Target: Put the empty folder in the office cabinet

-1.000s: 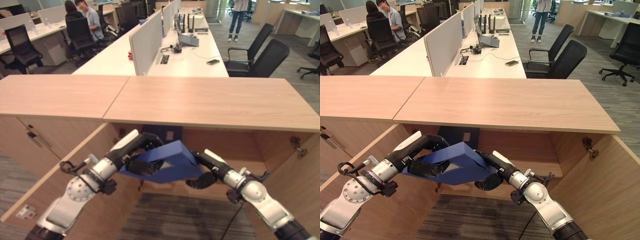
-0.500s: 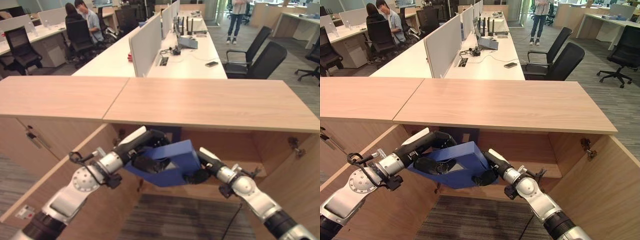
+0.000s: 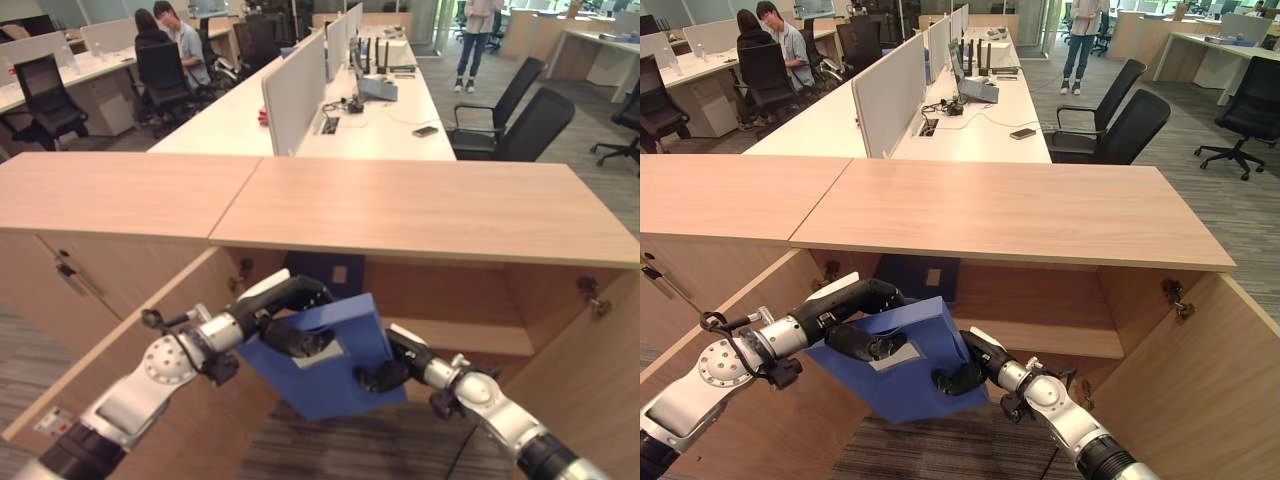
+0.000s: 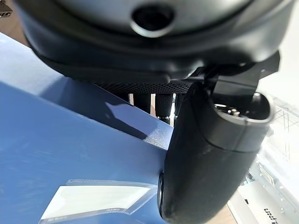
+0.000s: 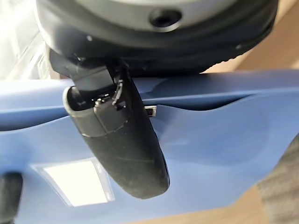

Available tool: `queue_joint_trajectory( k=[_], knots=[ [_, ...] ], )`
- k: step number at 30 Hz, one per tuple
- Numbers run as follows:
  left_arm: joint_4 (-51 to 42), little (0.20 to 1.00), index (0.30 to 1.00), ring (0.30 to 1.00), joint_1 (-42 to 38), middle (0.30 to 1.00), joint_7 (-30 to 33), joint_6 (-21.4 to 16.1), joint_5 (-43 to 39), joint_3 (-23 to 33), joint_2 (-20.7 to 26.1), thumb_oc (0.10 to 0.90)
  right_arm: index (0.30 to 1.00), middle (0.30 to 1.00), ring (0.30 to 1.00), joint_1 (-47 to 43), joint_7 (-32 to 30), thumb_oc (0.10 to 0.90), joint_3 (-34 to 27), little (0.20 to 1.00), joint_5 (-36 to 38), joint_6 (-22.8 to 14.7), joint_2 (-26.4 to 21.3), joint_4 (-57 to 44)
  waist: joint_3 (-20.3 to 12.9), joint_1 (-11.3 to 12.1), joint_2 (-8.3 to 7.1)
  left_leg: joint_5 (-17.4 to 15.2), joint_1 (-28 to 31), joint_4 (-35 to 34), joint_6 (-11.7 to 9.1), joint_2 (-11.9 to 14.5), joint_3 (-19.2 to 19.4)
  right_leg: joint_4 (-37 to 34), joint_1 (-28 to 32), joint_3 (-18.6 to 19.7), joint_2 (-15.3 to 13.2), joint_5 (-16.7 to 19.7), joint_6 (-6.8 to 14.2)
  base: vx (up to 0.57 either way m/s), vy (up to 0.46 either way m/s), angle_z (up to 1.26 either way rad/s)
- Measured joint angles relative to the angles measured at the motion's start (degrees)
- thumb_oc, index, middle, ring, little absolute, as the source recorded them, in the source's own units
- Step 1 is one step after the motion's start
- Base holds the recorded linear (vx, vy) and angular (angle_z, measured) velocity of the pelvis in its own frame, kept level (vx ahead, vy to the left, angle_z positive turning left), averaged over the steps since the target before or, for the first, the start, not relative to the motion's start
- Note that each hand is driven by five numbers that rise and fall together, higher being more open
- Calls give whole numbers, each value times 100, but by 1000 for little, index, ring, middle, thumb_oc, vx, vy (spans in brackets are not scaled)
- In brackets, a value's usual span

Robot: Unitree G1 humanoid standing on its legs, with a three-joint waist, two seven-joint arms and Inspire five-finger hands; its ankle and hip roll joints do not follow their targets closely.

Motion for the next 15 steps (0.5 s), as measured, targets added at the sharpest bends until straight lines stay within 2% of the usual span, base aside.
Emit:
queue_joint_trajectory(
  k=[1, 2, 5, 7, 8, 9, 10, 11, 12, 14, 15],
  knots=[
    [147, 566, 566, 566, 5, 566, -84, 16, 0, -84, 4, 577, 300, 300, 300, 123, 131, 400, 71, 300, 226, 73, 119, 151, -5, -17, -5, 1, -1, 0, 0, 0, 4, 0, 0, -1, -2, 8, -9, -11, 1, -3],
    [218, 900, 900, 900, 23, 900, -94, 23, 12, -173, 7, 800, 300, 300, 300, 220, 172, 400, 118, 300, 382, 107, 218, 313, -7, -22, -10, 1, -1, 0, -1, -1, 10, 0, -5, 1, -2, 21, -26, 0, 0, 0],
    [387, 900, 900, 900, 154, 900, -162, 137, 97, -375, -19, 800, 300, 300, 300, 544, 286, 400, 272, 300, 796, 244, 476, 713, -14, -42, -22, 2, -4, 0, -2, -4, 22, 0, -10, 4, -5, 23, -22, -5, 3, -1],
    [432, 900, 900, 900, 289, 900, -134, 166, 95, -380, -273, 800, 300, 300, 300, 775, 255, 400, 275, 300, 1068, 283, 772, 1128, -27, -6, -37, 3, -3, -1, 0, -6, 16, 0, -8, 3, -9, 14, -12, 0, 0, 0],
    [469, 900, 900, 900, 312, 900, -42, 170, -14, -358, -426, 800, 300, 300, 300, 813, 257, 400, 257, 300, 1272, 369, 862, 1249, -30, 5, -41, 5, -5, -2, 0, -8, 20, 0, -9, 6, -13, 15, -10, 0, 0, 0],
    [627, 900, 900, 900, 330, 900, 192, 153, -387, -301, -930, 800, 300, 300, 300, 951, 160, 400, 159, 300, 1679, 601, 1096, 1610, -38, 16, -53, 8, -5, -3, -1, -17, 13, 0, -25, -2, -20, 14, -8, -3, 18, 6],
    [716, 900, 900, 900, 355, 900, 239, 101, -595, -214, -1208, 800, 300, 300, 300, 1091, 123, 400, 40, 300, 1878, 637, 1191, 1751, -39, 15, -54, 6, -19, -4, -5, -24, 13, 0, -36, -4, -26, 11, -4, 4, 22, 9],
    [877, 900, 900, 900, 380, 900, 283, -17, -785, -147, -1557, 800, 300, 300, 300, 1212, 25, 400, -355, 300, 2222, 671, 1413, 1978, -37, 17, -41, 6, -25, -4, -3, -31, 10, 0, -40, -9, -35, 9, -5, 4, 26, -7],
    [987, 900, 900, 900, 430, 900, 374, -8, -917, -159, -1863, 800, 300, 300, 300, 1235, -277, 400, -787, 300, 2693, 871, 1633, 2307, -49, 13, -18, 1, -24, -4, 3, -39, 34, 1, -60, 9, -41, 9, -24, -2, 37, -17],
    [1223, 900, 900, 900, 508, 900, 414, 41, -844, -130, -2053, 800, 300, 300, 300, 888, -639, 400, -1300, 300, 2797, 1139, 1727, 2772, -63, -88, -7, -22, -118, -28, -18, -40, 69, 39, -107, 8, -53, 47, 13, -4, 29, -17],
    [1183, 900, 900, 900, 679, 900, 441, 87, -806, 8, -2113, 800, 300, 300, 300, 970, -745, 400, -1552, 300, 2842, 1196, 1713, 2599, -63, -145, 3, -21, -118, -27, -19, -41, 64, 17, -126, 9, -59, 47, 12, 7, 33, -2]
  ],
)
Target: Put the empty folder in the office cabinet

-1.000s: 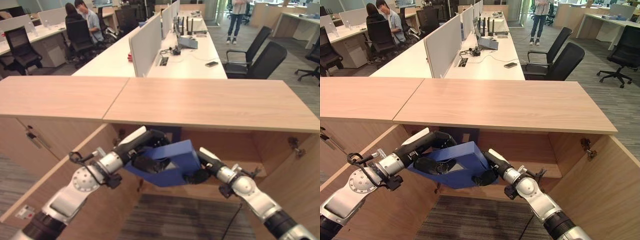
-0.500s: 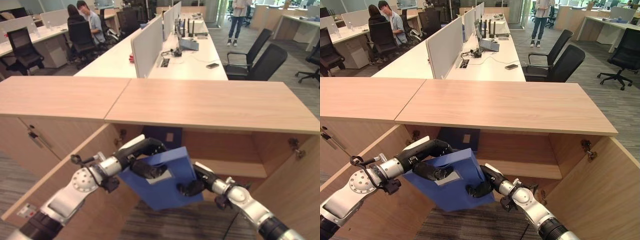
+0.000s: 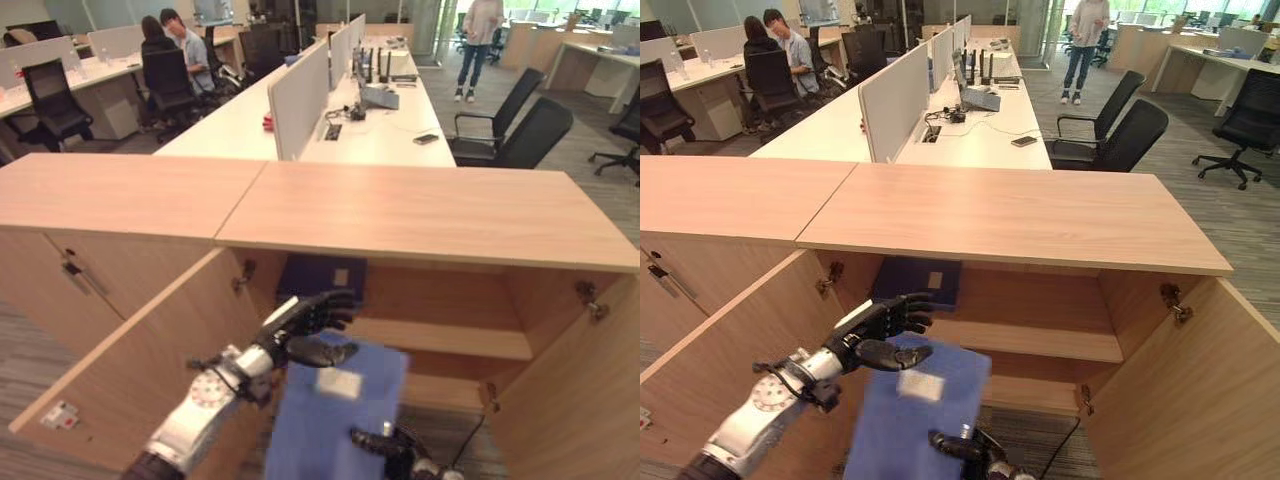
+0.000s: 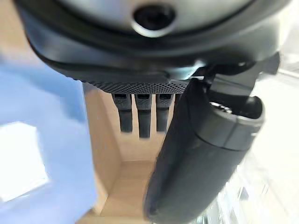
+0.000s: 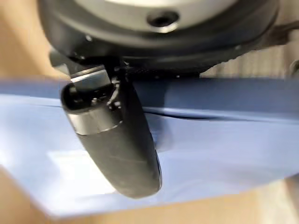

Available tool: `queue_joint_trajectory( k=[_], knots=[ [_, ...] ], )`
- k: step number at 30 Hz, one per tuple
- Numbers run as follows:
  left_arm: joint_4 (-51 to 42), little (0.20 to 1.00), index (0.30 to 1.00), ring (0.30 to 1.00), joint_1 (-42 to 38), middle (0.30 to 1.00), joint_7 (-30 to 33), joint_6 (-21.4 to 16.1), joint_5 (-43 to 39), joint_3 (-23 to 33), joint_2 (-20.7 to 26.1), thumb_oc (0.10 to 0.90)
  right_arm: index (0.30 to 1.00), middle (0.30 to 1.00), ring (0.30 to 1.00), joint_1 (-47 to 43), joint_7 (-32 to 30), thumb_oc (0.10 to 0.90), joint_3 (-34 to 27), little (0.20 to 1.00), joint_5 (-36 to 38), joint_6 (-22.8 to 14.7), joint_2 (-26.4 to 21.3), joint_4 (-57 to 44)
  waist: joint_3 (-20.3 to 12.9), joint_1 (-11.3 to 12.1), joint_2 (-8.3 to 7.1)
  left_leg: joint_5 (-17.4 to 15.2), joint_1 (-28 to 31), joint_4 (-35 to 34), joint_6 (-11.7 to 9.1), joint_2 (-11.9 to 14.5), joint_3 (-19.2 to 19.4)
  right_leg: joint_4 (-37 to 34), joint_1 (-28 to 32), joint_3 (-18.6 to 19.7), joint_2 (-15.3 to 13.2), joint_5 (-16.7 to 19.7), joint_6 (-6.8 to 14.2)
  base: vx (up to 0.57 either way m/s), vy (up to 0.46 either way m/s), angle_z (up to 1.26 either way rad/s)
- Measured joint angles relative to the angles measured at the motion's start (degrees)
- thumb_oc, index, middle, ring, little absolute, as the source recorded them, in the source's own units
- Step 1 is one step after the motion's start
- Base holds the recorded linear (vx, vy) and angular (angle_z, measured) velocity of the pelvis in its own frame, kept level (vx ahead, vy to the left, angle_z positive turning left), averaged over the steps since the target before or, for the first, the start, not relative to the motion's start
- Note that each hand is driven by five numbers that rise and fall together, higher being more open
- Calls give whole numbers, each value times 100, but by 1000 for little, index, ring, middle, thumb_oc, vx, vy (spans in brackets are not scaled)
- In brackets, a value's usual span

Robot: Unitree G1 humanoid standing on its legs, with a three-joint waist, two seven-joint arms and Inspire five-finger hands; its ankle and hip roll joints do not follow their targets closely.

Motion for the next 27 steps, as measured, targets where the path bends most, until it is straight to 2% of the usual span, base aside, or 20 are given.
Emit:
queue_joint_trajectory(
  k=[3, 7, 8, 10, 17, 19, 20, 21, 22, 24, 25, 27],
  knots=[
    [257, 900, 900, 900, 851, 900, 145, 89, 348, 569, -395, 800, 300, 300, 300, 464, -49, 400, -577, 300, 340, -224, -207, -486, -58, -8, 79, -15, 5, 2, 21, 6, 26, -17, -49, 12, 11, -24, -28, 14, 46, -1],
    [873, 900, 900, 900, 1269, 900, 398, 210, 632, 910, -546, 800, 300, 300, 300, 451, -166, 400, -877, 300, 345, -250, -401, -326, -58, 3, 91, 18, 7, 23, 61, 15, 39, -17, -46, 12, 25, -5, -4, -4, 58, -1],
    [1150, 900, 900, 900, 1381, 900, 462, 211, 628, 1125, -770, 800, 300, 300, 300, 446, -224, 400, -1004, 300, 337, -247, -394, -222, -58, 11, 103, 17, 6, 23, 62, 9, 38, -17, -46, 12, 22, -4, -3, 0, 0, 0],
    [1419, 900, 900, 900, 1477, 900, 631, 310, 631, 1190, -913, 800, 300, 300, 300, 464, -292, 400, -1047, 300, 325, -244, -395, -172, -50, 23, 114, 16, -5, 22, 65, 2, 51, -17, -53, 13, 10, -10, 3, -4, 69, 0],
    [2398, 900, 900, 900, 1475, 900, 939, 299, 825, 1229, -1332, 800, 300, 300, 300, 452, -464, 400, -1285, 300, 321, -246, -174, -53, -56, 7, 205, -27, -13, -1, 98, -69, 87, -15, -82, 96, -48, -10, 12, -17, 98, -4],
    [2985, 900, 900, 900, 1333, 900, 1027, 321, 870, 1228, -1457, 800, 300, 300, 300, 436, -509, 400, -1285, 300, 323, -247, -176, -46, -72, 2, 247, -33, -24, -2, 132, -100, 113, 18, -108, 133, -76, 1, 31, -82, 140, -12],
    [3849, 900, 900, 900, 1089, 900, 1038, 241, 1053, 1095, -1514, 800, 300, 300, 300, 338, -565, 400, -1284, 300, 354, -260, -148, 17, -80, -5, 285, -28, -95, 0, 197, -125, 142, 254, -305, 164, -94, -61, 110, -61, 108, -20],
    [4370, 900, 900, 900, 947, 900, 1108, 357, 1159, 1058, -1592, 800, 300, 300, 300, 195, -611, 400, -1256, 300, 407, -290, -117, 114, -77, -7, 311, 23, -171, 0, 258, -149, 236, 458, -516, 192, -110, -141, 163, -34, 113, -40],
    [5341, 900, 900, 900, 780, 900, 1148, 390, 1241, 1079, -1770, 800, 300, 300, 300, -23, -698, 400, -1261, 300, 548, -317, -68, 245, -41, 9, 319, 30, -221, 20, 312, -173, 394, 691, -722, 192, -176, -276, 187, 4, 76, -42],
    [6848, 900, 900, 900, 514, 900, 1136, 251, 998, 1513, -2026, 800, 300, 300, 300, -292, -734, 400, -1248, 300, 733, -355, 55, 443, -4, 14, 279, 38, -205, 22, 353, -163, 623, 1033, -933, -68, -324, -387, 235, 46, 13, -55],
    [7329, 900, 900, 900, 387, 900, 1216, 254, 784, 1863, -2106, 800, 300, 300, 300, -354, -734, 400, -1228, 300, 832, -400, 121, 437, 3, 21, 279, 27, -219, 22, 373, -146, 741, 1291, -1046, -237, -391, -472, 181, 39, -22, -64],
    [7913, 900, 900, 900, 481, 900, 1381, 429, 818, 2152, -2111, 800, 300, 300, 300, -572, -720, 400, -1191, 300, 1056, -412, 319, 312, 39, 109, 273, -37, -226, 20, 397, -132, 1001, 1618, -1320, -483, -684, -631, 266, 39, -95, -73]
  ],
)
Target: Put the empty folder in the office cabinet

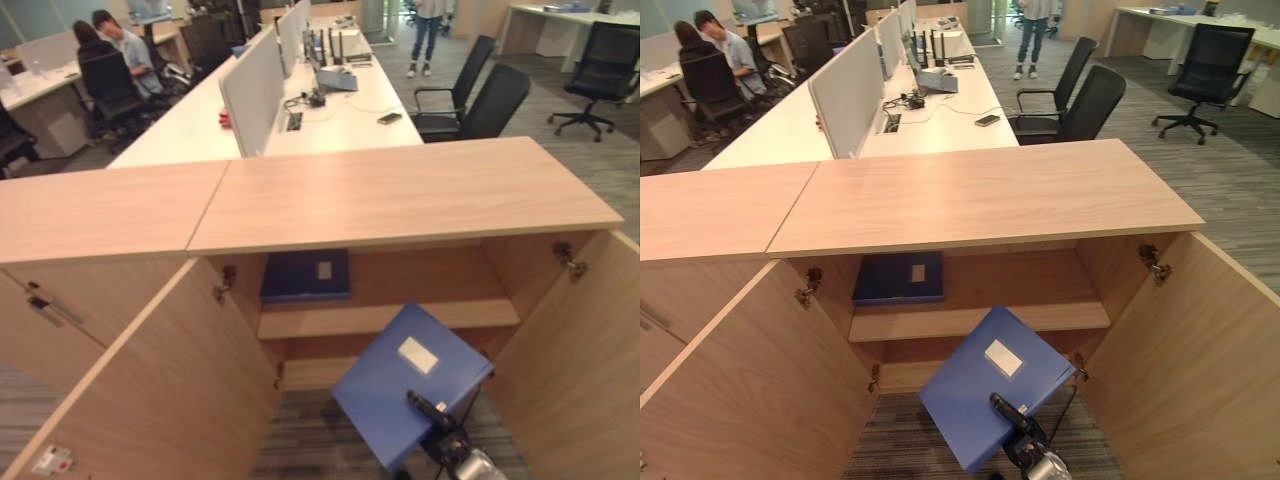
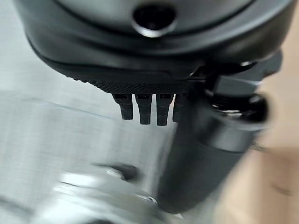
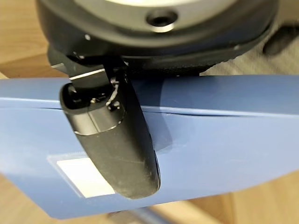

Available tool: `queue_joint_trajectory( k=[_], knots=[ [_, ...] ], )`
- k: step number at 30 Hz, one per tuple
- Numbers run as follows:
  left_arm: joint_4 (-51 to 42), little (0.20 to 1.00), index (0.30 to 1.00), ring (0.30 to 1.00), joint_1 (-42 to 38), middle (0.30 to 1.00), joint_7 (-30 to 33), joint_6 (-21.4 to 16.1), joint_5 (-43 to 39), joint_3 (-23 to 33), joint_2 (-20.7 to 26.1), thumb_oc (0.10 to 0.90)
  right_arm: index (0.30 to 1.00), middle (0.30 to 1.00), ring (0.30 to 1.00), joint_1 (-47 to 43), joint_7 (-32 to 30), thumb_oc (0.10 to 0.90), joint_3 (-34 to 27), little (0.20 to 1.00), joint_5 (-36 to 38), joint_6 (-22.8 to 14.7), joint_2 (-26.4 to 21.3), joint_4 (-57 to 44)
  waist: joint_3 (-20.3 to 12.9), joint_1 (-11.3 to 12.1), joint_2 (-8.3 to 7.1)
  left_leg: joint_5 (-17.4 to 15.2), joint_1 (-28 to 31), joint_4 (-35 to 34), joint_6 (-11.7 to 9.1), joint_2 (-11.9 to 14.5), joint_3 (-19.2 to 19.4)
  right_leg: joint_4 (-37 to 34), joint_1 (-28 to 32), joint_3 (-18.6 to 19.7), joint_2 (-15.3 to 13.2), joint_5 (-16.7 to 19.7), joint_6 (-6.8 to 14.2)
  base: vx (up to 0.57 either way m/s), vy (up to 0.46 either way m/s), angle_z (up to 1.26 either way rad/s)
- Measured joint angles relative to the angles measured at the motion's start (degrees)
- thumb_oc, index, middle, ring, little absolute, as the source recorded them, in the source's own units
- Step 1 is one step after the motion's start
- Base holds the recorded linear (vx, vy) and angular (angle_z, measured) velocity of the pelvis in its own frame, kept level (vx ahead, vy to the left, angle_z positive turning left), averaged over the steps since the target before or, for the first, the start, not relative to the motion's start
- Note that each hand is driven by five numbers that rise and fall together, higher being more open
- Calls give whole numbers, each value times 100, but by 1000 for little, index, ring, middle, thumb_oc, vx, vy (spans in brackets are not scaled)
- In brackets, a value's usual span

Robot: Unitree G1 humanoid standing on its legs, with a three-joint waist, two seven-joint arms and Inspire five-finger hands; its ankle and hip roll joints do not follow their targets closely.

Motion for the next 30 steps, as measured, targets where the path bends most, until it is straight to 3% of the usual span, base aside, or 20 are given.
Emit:
queue_joint_trajectory(
  k=[3, 6, 7, 8, 9, 11, 13, 19, 21, 22, 24, 25, 26, 27, 28, 29, 30],
  knots=[
    [260, 900, 900, 900, 120, 900, 231, 87, 244, 166, 18, 800, 300, 300, 300, -105, -4, 400, 30, 300, 424, -126, 64, -541, 56, 26, -55, -12, -183, 2, -67, 12, 40, -425, -133, 35, -282, 20, 196, 108, -139, -27],
    [236, 900, 900, 900, 258, 900, 247, 117, 319, 170, 24, 800, 300, 300, 300, -127, -27, 400, -2, 300, 646, -348, -28, -1001, 184, -4, -47, -43, -174, -2, -131, 78, -118, -939, -164, 88, -294, 322, 394, 215, -192, 36],
    [165, 900, 900, 900, 294, 900, 262, 113, 389, 212, 43, 800, 300, 300, 300, -129, -31, 400, -39, 300, 702, -464, -114, -1028, 188, -27, -92, -58, -127, -21, -291, 58, -330, -1099, 9, 29, -290, 818, 360, 303, -278, 69],
    [142, 900, 900, 900, 299, 900, 263, 106, 442, 246, 25, 800, 300, 300, 300, -124, -48, 400, -61, 300, 712, -490, -151, -1028, 199, -31, -71, -67, -94, -23, -390, 131, -430, -1177, 91, 9, -255, 955, 274, 303, -299, 61],
    [132, 900, 900, 900, 309, 900, 265, 94, 436, 422, -9, 800, 300, 300, 300, -103, -66, 400, -83, 300, 722, -505, -276, -1029, 158, 9, 36, -93, -70, -6, -535, 288, -477, -1315, 215, -76, -110, 936, 215, 208, -223, 24],
    [26, 900, 900, 900, 320, 900, 359, 104, 428, 516, -23, 800, 300, 300, 300, -102, -65, 400, -77, 300, 810, -544, -366, -1094, 114, 14, 94, -119, -121, -1, -661, 530, -527, -1426, 286, -179, 117, 946, 87, 229, -261, 8],
    [-36, 900, 900, 900, 241, 900, 429, 75, 406, 596, -19, 800, 300, 300, 300, -97, -65, 400, -74, 300, 818, -585, -434, -1121, 116, -63, 67, -87, -195, 1, -824, 736, -639, -1462, 275, -332, 308, 887, -40, 218, -282, 18],
    [-287, 900, 900, 900, 29, 900, 502, 63, -73, 557, -47, 800, 300, 300, 300, -83, -142, 400, 25, 300, 916, -643, -596, -1121, 138, -93, -21, -127, -341, 241, -1041, 1100, -763, -1516, 318, -484, 665, 765, -313, 109, -203, 7],
    [-386, 900, 900, 900, -79, 900, 556, -10, -241, 499, -10, 800, 300, 300, 300, -83, -164, 400, 25, 300, 928, -665, -549, -1120, 203, -78, -141, -139, -665, 860, -1061, 1111, -873, -1451, 312, -548, 672, 674, -425, -14, -168, 22],
    [-452, 900, 900, 900, -172, 900, 642, -80, -263, 482, 16, 800, 300, 300, 300, -84, -168, 400, 29, 300, 935, -671, -509, -1120, 274, -34, -269, -138, -1184, 1758, -1064, 1055, -991, -1393, 298, -629, 588, 607, -522, -18, -129, 30],
    [-542, 900, 900, 900, -268, 900, 736, -141, -268, 272, -55, 800, 300, 300, 300, -136, -179, 400, 28, 300, 1034, -686, -520, -1121, 479, 149, -228, 2, -2207, 3516, -1124, 1130, -1100, -1198, 239, -708, 601, 433, -802, 72, -57, 36],
    [-588, 900, 900, 900, -272, 900, 733, -128, -267, 261, -108, 800, 300, 300, 300, -163, -186, 400, 17, 300, 1068, -731, -516, -1123, 609, 191, -228, -232, -2578, 3494, -1007, 1026, -973, -1097, 137, -813, 563, 352, -903, 164, 15, 41],
    [-584, 900, 900, 900, -253, 900, 742, -127, -266, 270, -135, 800, 300, 300, 300, -218, -203, 400, 4, 300, 1099, -736, -527, -1123, 732, 209, -247, -252, -2701, 3067, -995, 861, -837, -1080, 101, -837, 525, 319, -928, 169, 46, 46],
    [-543, 900, 900, 900, -244, 900, 737, -138, -267, 334, -163, 800, 300, 300, 300, -236, -246, 400, -21, 300, 1137, -749, -518, -1123, 774, 226, -284, -210, -2771, 2342, -1138, 506, -906, -1193, 69, -809, 445, 294, -886, 144, 70, 19],
    [-461, 900, 900, 900, -224, 900, 740, -121, -272, 380, -166, 800, 300, 300, 300, -309, -329, 400, -30, 300, 1156, -763, -515, -1107, 872, 355, -297, -8, -2682, 1161, -1112, 222, -910, -1272, 75, -770, 446, 221, -741, 217, 138, -7],
    [-393, 900, 900, 900, -152, 900, 780, -76, -267, 413, -151, 800, 300, 300, 300, -352, -374, 400, -26, 300, 1168, -761, -520, -1092, 926, 424, -231, 128, -2661, 842, -1081, 229, -914, -1279, 96, -732, 556, 339, -631, 183, 124, -46],
    [-227, 900, 900, 900, 69, 900, 848, 23, -256, 523, -203, 800, 300, 300, 300, -325, -376, 400, -16, 300, 1189, -759, -467, -1092, 966, 440, -1, 234, -2454, 645, -1022, 389, -926, -1332, 285, -681, 879, 337, -659, 161, 177, -78]
  ],
)
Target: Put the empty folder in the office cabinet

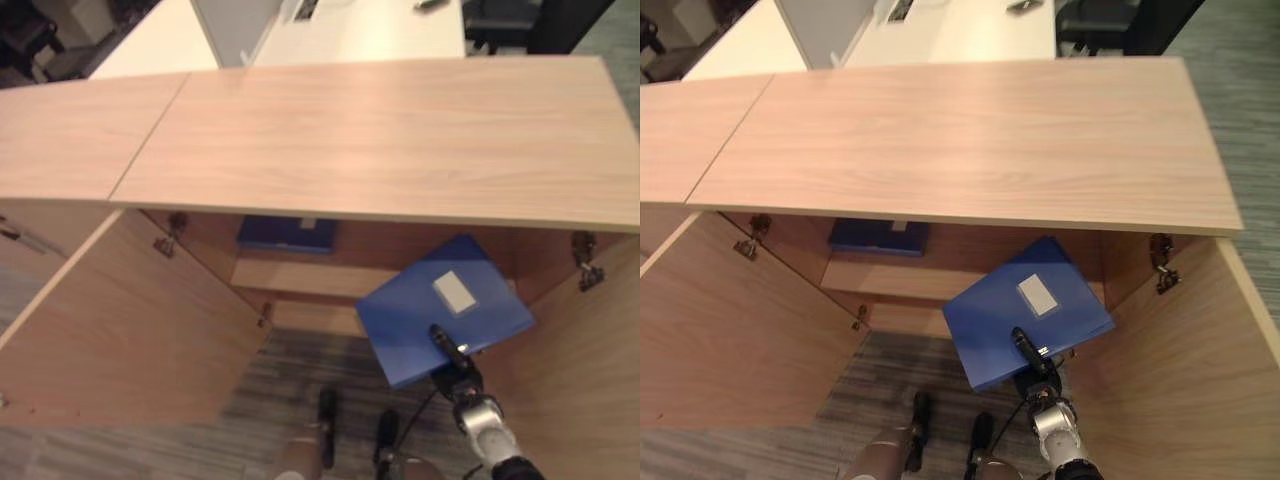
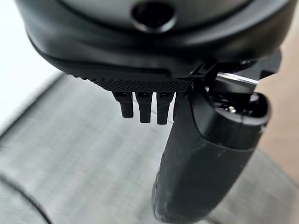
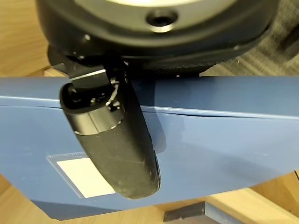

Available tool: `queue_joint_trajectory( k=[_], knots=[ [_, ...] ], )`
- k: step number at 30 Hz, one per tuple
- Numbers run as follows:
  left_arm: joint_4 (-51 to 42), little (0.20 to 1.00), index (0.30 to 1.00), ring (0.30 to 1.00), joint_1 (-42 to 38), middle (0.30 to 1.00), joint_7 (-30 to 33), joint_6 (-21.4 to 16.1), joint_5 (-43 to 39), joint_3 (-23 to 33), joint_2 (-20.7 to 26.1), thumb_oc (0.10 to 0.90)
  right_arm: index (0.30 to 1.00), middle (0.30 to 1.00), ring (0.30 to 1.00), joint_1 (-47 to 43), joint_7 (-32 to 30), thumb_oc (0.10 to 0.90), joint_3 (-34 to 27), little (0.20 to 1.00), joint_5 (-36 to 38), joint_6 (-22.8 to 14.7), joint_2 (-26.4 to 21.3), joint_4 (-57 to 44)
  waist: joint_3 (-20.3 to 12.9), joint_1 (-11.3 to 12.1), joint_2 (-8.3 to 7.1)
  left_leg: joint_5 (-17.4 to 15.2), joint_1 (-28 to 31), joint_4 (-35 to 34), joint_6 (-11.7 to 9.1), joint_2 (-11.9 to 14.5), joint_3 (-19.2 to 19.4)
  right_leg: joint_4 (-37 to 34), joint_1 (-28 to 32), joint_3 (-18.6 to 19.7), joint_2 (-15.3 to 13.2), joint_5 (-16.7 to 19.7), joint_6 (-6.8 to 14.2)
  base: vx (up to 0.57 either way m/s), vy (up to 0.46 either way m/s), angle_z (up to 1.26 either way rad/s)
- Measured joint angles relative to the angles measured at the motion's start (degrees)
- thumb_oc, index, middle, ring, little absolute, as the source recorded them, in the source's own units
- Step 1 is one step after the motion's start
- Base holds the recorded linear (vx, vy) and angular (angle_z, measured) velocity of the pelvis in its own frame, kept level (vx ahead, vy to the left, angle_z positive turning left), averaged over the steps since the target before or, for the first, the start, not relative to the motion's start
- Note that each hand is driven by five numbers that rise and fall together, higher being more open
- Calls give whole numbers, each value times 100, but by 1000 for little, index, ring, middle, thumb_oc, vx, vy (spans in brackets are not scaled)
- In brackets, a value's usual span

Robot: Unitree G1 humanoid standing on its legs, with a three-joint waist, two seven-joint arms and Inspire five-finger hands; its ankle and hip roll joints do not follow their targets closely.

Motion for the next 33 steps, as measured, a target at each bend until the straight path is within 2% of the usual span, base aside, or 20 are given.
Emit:
queue_joint_trajectory(
  k=[1, 3, 5, 7, 8, 9, 10, 13, 15, 16, 17, 18, 19, 20, 21, 23, 25, 29, 30, 33],
  knots=[
    [111, 900, 900, 900, 149, 900, 4, 75, -1, 59, -30, 800, 300, 300, 300, 24, 2, 400, 8, 300, 38, 14, 100, -4, -6, 52, 9, 36, 217, -62, 42, 27, 15, 40, 97, 74, 90, -61, -104, 56, 141, -83],
    [177, 900, 900, 900, 205, 900, 17, 94, 12, 75, -67, 800, 300, 300, 300, 121, 7, 400, -10, 300, 85, -59, 168, -183, -5, -93, -52, 91, 411, 118, 129, -32, 30, 85, 62, 49, 96, -83, -151, -20, 182, -36],
    [-91, 900, 900, 900, 85, 900, 25, 71, 7, 17, -95, 800, 300, 300, 300, 69, 6, 400, -1, 300, 213, -182, 101, -261, 0, -119, -28, 234, 561, -198, 331, -16, 36, 239, -262, 139, 127, 13, -190, -171, 189, -25],
    [-425, 900, 900, 900, -173, 900, 37, -25, 7, -266, -70, 800, 300, 300, 300, -279, -14, 400, 62, 300, 369, -336, 129, -358, 100, -115, -95, 445, 198, -279, 576, -35, 182, 568, -927, 323, 66, 3, -161, -111, 124, -49],
    [-559, 900, 900, 900, -410, 900, 6, -133, 37, -427, 2, 800, 300, 300, 300, -504, -27, 400, 60, 300, 449, -399, 89, -557, 278, -112, -96, 478, -71, -141, 643, -55, 287, 676, -1199, 386, 14, 22, -114, -61, 90, -33],
    [-647, 900, 900, 900, -668, 900, 79, -193, 19, -424, 33, 800, 300, 300, 300, -654, -41, 400, 69, 300, 534, -468, 120, -654, 461, -85, -18, 461, -84, -99, 674, -129, 290, 697, -1200, 385, -63, 21, -53, -13, 169, -11],
    [-684, 900, 900, 900, -741, 900, 111, -224, 4, -459, 66, 800, 300, 300, 300, -777, -45, 400, 134, 300, 548, -507, 165, -663, 484, -82, -8, 437, -77, -91, 697, -174, 306, 735, -1212, 400, -114, -9, -4, -24, 190, -1],
    [-1125, 900, 900, 900, -806, 900, 139, -310, 11, -830, 163, 800, 300, 300, 300, -1162, -58, 400, 477, 300, 810, -668, 240, -1527, 776, -57, -53, 243, -350, 184, 771, -285, 362, 1195, -1603, 495, -268, -226, 181, -68, 154, -8],
    [-1191, 900, 900, 900, -919, 900, 144, -305, 14, -876, 167, 800, 300, 300, 300, -1521, 8, 400, 531, 300, 861, -884, 238, -2051, 1054, 112, -87, 219, -462, 350, 901, -345, 576, 1619, -1897, 616, -393, -323, 277, -167, 131, -22],
    [-1207, 900, 900, 900, -920, 900, 159, -292, 14, -898, 197, 800, 300, 300, 300, -1828, -3, 400, 573, 300, 869, -1029, 234, -2041, 1142, 230, -117, 160, -572, 556, 1052, -344, 690, 1965, -2148, 547, -521, -463, 414, -184, 64, -39],
    [-1219, 900, 900, 900, -933, 900, 167, -294, 14, -936, 232, 800, 300, 300, 300, -2070, -7, 400, 567, 300, 884, -1085, 223, -2032, 1188, 274, -148, 95, -689, 684, 1143, -325, 803, 2269, -2304, 382, -681, -701, 392, -81, -3, -30],
    [-1220, 900, 900, 900, -971, 900, 198, -289, 14, -934, 241, 800, 300, 300, 300, -2311, -7, 400, 566, 300, 910, -1121, 187, -2034, 1283, 290, -102, 48, -778, 816, 1182, -316, 823, 2548, -2446, 289, -855, -823, 380, -97, -121, -26],
    [-1240, 900, 900, 900, -980, 900, 259, -289, 13, -941, 251, 800, 300, 300, 300, -2598, -36, 400, 564, 300, 960, -1184, 142, -2028, 1354, 310, -70, 11, -882, 938, 1194, -294, 846, 2625, -2506, 132, -1069, -875, 425, -85, -150, -30],
    [-1299, 900, 900, 900, -977, 900, 281, -296, 7, -988, 329, 800, 300, 300, 300, -2820, -88, 400, 531, 300, 969, -1281, 120, -2026, 1397, 401, -139, -61, -1061, 1122, 1154, -266, 901, 2485, -2527, 56, -1214, -872, 440, -97, -154, -20],
    [-1327, 900, 900, 900, -978, 900, 282, -305, 7, -1018, 397, 800, 300, 300, 300, -2927, -94, 400, 486, 300, 968, -1329, 120, -2026, 1433, 393, -156, -88, -1146, 1218, 1119, -253, 894, 2322, -2454, 48, -1242, -828, 472, -47, -62, -9],
    [-1491, 900, 900, 900, -980, 900, 289, -336, 7, -1082, 542, 800, 300, 300, 300, -3119, -175, 400, 379, 300, 979, -1611, 128, -2032, 1514, 381, -193, -176, -1404, 1414, 997, -202, 814, 2135, -2494, 15, -1177, -439, 572, -15, -39, 12],
    [-1511, 900, 900, 900, -966, 900, 291, -357, 11, -1104, 570, 800, 300, 300, 300, -3177, -348, 400, 322, 300, 984, -1797, 122, -2034, 1539, 439, -233, -188, -1623, 1573, 952, -131, 802, 2299, -2702, 21, -1155, -436, 506, -21, -62, -1],
    [-1756, 900, 900, 900, -949, 900, 303, -373, 31, -1384, 616, 800, 300, 300, 300, -3461, -625, 400, 140, 300, 986, -2084, 7, -2028, 1566, 415, -241, -272, -2240, 2075, 879, -109, 695, 2979, -3341, 24, -1203, -655, 342, -21, -80, 12],
    [-1839, 900, 900, 900, -955, 900, 306, -420, 64, -1439, 645, 800, 300, 300, 300, -3703, -745, 400, -13, 300, 986, -2220, -51, -2022, 1601, 415, -221, -361, -2531, 2333, 897, -95, 637, 3303, -3628, -4, -1249, -807, 294, -10, -64, 22],
    [-1879, 900, 900, 900, -953, 900, 342, -403, 67, -1557, 662, 800, 300, 300, 300, -4132, -944, 400, -283, 300, 988, -2499, -195, -1903, 1631, 514, -218, -485, -2950, 2800, 871, -75, 604, 3876, -4075, 20, -1337, -1034, 194, 3, -51, 13]
  ],
)
